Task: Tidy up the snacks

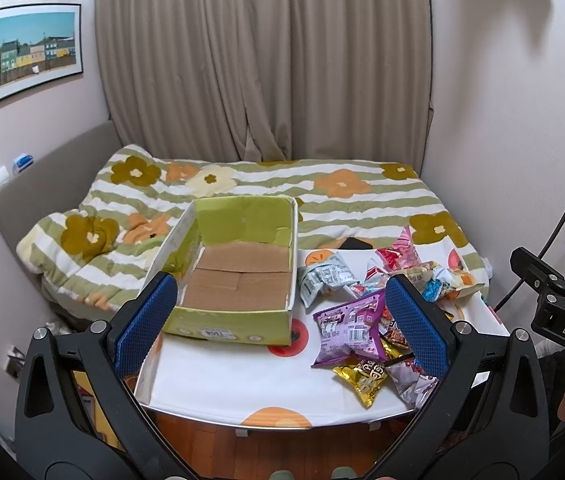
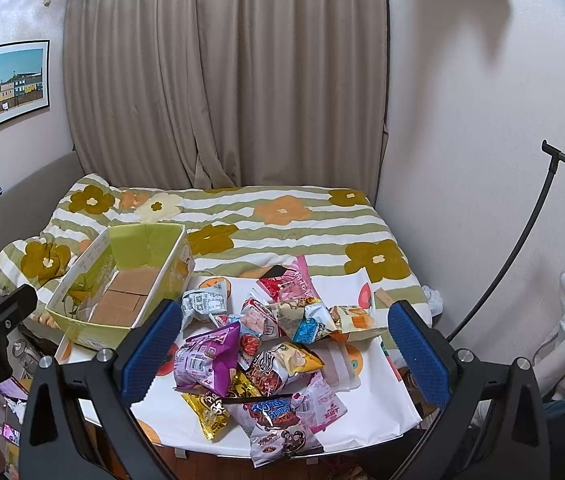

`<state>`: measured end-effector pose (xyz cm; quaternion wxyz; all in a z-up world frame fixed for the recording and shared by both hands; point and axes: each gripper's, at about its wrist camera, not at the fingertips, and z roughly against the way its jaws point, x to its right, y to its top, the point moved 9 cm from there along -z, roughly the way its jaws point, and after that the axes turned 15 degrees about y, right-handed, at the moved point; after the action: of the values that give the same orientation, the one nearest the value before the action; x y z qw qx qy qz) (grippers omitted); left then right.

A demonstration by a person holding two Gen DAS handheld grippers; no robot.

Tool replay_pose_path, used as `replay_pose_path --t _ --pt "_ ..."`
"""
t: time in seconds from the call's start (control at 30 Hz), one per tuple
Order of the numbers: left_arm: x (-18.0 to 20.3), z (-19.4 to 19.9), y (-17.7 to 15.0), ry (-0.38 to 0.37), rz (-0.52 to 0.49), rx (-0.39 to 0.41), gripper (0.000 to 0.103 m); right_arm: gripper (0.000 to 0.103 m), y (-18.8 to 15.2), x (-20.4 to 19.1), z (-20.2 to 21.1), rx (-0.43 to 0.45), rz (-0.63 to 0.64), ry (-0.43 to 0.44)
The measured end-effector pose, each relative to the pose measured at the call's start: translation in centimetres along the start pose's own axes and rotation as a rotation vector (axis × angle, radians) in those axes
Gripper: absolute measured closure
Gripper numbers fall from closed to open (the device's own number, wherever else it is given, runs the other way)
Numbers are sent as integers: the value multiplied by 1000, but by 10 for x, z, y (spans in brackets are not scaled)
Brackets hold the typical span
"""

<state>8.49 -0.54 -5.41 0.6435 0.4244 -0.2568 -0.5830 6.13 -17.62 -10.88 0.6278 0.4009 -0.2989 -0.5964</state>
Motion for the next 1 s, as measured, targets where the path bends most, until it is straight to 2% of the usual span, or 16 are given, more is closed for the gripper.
replay_pose_path --t 1.0 --pt "0 2 -1 -16 2 -4 0 0 -2 -2 0 -4 -1 -7"
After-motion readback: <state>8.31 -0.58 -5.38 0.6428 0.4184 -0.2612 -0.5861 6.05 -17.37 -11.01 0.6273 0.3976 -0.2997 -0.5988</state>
